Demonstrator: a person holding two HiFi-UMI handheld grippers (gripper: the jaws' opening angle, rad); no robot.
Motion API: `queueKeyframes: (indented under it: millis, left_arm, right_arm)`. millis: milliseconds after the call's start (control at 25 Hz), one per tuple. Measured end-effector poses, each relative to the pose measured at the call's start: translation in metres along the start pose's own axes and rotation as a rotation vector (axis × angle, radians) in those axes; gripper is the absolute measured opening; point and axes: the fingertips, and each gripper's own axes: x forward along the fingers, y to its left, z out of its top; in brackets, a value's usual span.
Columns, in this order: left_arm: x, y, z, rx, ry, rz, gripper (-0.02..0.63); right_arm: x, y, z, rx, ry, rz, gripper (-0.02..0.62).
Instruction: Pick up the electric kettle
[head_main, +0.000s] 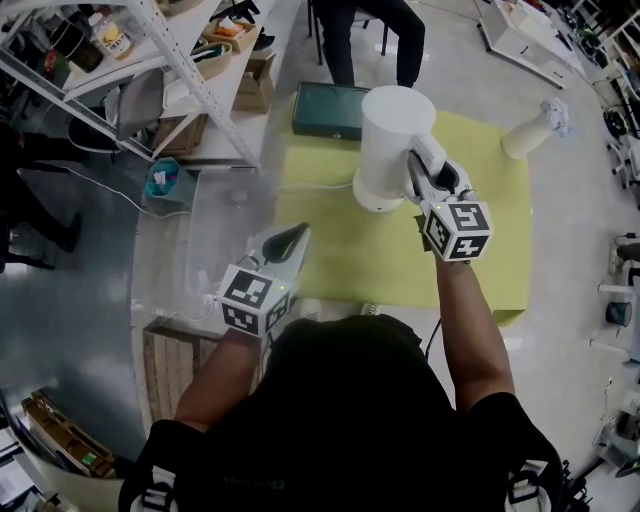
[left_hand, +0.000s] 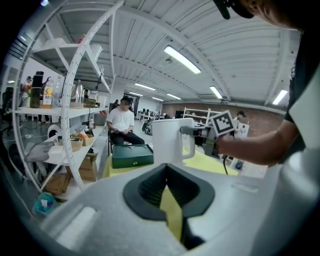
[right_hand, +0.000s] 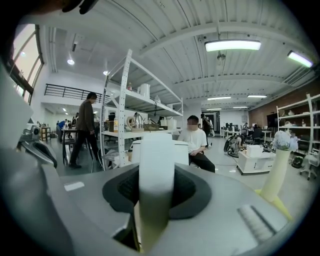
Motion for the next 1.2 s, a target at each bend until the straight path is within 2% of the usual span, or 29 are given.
queueKeyframes:
  millis: [360, 1200]
  left_arm:
    - [0.025, -0.019, 0.005, 0.031, 0.016, -0.057, 0.002]
    - [0.083, -0.081, 0.005, 0.059, 0.054, -0.127, 0.002]
  right_arm:
    - [-0.025, -0.024, -0.010, 0.024, 0.004, -0.046, 0.118]
    - [-0.082, -0.120, -0.031, 0.074, 0.005, -0.171, 0.118]
